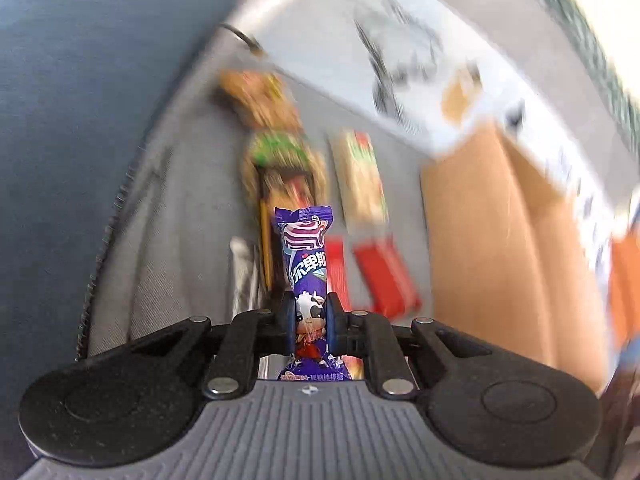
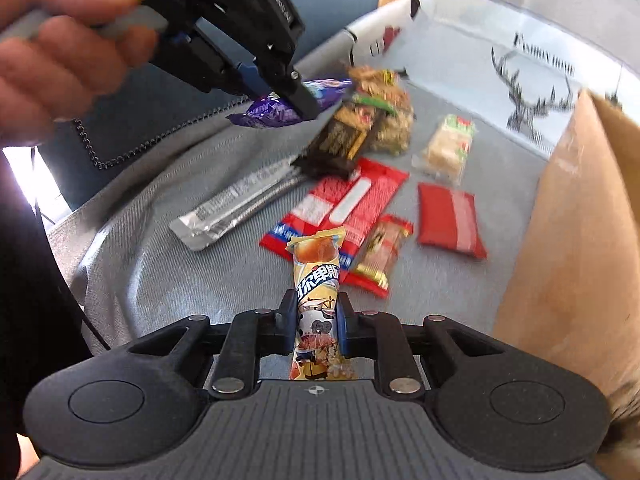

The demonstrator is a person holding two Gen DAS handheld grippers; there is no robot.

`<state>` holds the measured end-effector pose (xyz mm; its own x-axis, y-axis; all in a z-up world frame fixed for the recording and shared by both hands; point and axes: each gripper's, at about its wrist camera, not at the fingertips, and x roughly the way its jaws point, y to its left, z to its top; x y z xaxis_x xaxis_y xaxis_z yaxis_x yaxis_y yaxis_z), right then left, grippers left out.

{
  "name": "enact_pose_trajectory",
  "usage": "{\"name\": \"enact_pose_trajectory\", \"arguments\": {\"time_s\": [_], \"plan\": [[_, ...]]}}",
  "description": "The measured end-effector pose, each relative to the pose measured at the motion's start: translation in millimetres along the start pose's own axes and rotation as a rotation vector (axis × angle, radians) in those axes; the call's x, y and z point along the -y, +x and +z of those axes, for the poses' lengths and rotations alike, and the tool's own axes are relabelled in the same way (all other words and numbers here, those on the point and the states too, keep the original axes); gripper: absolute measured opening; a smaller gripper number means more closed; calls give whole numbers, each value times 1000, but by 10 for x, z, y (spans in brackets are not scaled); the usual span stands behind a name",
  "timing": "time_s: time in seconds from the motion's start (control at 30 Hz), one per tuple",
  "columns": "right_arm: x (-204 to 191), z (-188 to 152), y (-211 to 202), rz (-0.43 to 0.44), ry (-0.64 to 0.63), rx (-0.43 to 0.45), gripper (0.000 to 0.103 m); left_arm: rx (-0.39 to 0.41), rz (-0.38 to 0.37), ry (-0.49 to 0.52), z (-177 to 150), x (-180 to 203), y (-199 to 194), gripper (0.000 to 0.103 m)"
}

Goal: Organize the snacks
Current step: 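Grasp the purple candy bar with left tool while right tool grasps orange-wrapped bar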

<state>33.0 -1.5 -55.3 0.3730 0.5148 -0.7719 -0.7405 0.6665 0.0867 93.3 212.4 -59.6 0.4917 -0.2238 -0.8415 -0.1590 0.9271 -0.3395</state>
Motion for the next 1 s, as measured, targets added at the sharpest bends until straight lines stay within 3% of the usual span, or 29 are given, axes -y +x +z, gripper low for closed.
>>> {"name": "enact_pose_trajectory", "arguments": {"time_s": [0.13,0.27,0.4,0.5,0.67,0.7,0.73,1.0], "plan": [[21,-13,18,12,29,-8,21,-116,85,81,-77,113,232,15],[44,-4,19,30,56,-4,26,-135,110,88,-93,137,313,16],[43,6,44,45,61,-11,38,-143,123,107,-102,170,359,16],[20,15,76,42,51,-16,40,-143,125,115,-95,162,382,16],[-8,21,97,37,27,-13,39,-146,126,120,-100,165,385,16],[-20,22,97,32,15,-12,36,-146,127,123,-100,174,385,16],[-33,18,93,25,1,-10,26,-146,128,125,-98,183,387,16],[-24,22,-70,-11,-13,48,25,-60,110,121,-63,309,252,14]]}}
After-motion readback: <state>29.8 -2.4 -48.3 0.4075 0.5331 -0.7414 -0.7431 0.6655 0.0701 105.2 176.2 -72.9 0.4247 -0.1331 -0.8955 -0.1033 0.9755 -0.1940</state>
